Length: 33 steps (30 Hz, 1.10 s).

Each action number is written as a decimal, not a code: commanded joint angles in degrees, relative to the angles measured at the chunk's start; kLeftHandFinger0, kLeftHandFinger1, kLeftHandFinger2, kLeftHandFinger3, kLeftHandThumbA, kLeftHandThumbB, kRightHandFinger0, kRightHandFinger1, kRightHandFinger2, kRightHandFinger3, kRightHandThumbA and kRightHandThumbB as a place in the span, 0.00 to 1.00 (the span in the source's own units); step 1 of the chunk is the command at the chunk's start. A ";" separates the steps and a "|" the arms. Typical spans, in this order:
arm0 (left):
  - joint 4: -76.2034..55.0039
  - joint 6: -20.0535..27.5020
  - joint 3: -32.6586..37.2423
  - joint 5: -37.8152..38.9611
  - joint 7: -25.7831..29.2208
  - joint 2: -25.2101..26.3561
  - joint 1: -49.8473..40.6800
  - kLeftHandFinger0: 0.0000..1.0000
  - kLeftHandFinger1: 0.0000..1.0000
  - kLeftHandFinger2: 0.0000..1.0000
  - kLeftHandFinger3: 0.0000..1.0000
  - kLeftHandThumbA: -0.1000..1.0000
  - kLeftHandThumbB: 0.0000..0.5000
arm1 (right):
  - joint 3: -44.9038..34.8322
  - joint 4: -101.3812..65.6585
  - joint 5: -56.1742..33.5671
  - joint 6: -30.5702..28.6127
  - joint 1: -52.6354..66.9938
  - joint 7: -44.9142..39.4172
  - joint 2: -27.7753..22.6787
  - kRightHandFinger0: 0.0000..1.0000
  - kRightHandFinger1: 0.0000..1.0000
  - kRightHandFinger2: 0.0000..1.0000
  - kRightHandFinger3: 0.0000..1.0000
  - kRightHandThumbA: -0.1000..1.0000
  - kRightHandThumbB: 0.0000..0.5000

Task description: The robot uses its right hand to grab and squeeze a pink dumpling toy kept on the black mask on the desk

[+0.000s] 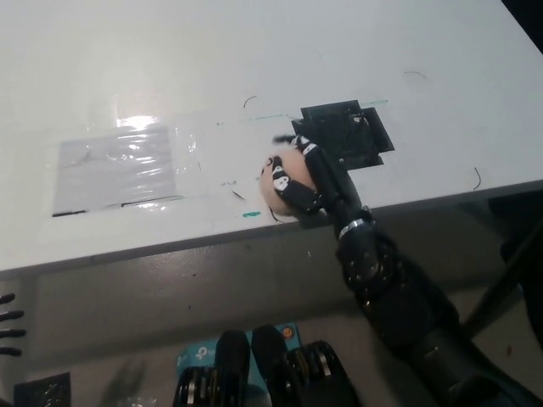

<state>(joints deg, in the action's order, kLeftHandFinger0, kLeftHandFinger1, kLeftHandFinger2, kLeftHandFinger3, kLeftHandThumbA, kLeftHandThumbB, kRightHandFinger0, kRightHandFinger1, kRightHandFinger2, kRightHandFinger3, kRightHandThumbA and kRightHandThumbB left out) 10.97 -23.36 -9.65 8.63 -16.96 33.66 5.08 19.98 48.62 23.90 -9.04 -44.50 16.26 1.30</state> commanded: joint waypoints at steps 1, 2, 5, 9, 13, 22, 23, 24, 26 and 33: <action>-0.46 -0.56 -0.80 0.81 -1.37 2.17 1.20 0.63 0.77 0.87 0.93 1.00 0.08 | 2.96 2.06 11.16 -16.42 -1.13 24.49 0.74 0.00 0.36 0.80 0.32 0.00 0.11; -0.38 -0.08 -0.76 0.65 -1.31 2.14 1.11 0.63 0.76 0.87 0.93 1.00 0.09 | 2.79 1.74 11.61 -16.55 -1.76 25.61 0.18 0.00 0.39 0.81 0.36 0.00 0.13; -0.71 -0.52 -1.03 0.71 -0.90 1.84 0.91 0.61 0.74 0.85 0.91 1.00 0.11 | 0.93 -0.35 11.46 -17.79 -3.08 27.73 -1.13 0.00 0.13 0.55 0.28 0.00 0.19; -0.59 -0.80 -1.09 0.83 -0.94 1.78 0.88 0.62 0.75 0.85 0.92 1.00 0.13 | -0.74 -3.27 11.46 -17.82 -3.84 29.56 -3.04 0.00 0.00 0.45 0.10 0.00 0.38; -1.32 -1.29 -0.89 0.32 -0.48 1.71 0.77 0.62 0.76 0.86 0.96 1.00 0.12 | -0.57 -6.72 11.17 -17.89 -4.58 32.62 -5.00 0.00 0.00 0.40 0.04 0.00 0.43; -0.79 -0.78 -1.26 0.95 -0.85 1.54 1.31 0.66 0.79 0.89 0.98 1.00 0.10 | -0.40 -7.69 9.89 -17.89 -6.60 34.43 -6.21 0.00 0.00 0.29 0.00 0.00 0.42; -0.50 -0.31 -1.18 0.91 -1.02 1.64 1.41 0.67 0.79 0.89 0.98 1.00 0.10 | -0.33 -7.81 10.08 -17.89 -6.46 34.54 -6.06 0.00 0.00 0.28 0.00 0.00 0.43; -0.49 -0.45 -1.14 0.83 -0.99 1.72 1.67 0.67 0.79 0.89 0.98 1.00 0.10 | -0.35 -7.65 9.95 -17.89 -6.55 34.59 -5.83 0.00 0.00 0.27 0.00 0.00 0.45; -0.03 -0.14 -1.16 0.83 -1.07 1.81 1.82 0.65 0.79 0.89 0.98 1.00 0.12 | -0.15 -7.45 9.75 -17.89 -6.51 34.62 -5.57 0.00 0.00 0.29 0.00 0.00 0.49; -1.19 -1.29 -1.64 1.15 -0.98 1.81 1.85 0.68 0.80 0.89 0.99 1.00 0.11 | 1.86 -4.83 9.00 -17.89 -6.96 36.97 -4.89 0.00 0.00 0.20 0.00 0.00 0.51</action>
<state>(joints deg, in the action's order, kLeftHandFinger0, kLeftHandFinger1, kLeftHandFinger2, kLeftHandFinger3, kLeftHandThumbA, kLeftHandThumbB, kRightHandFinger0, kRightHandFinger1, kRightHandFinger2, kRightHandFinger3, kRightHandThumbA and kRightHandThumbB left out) 11.62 -23.82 -10.14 8.81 -17.10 33.47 5.84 20.88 43.93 32.29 -22.85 -47.88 47.59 -4.14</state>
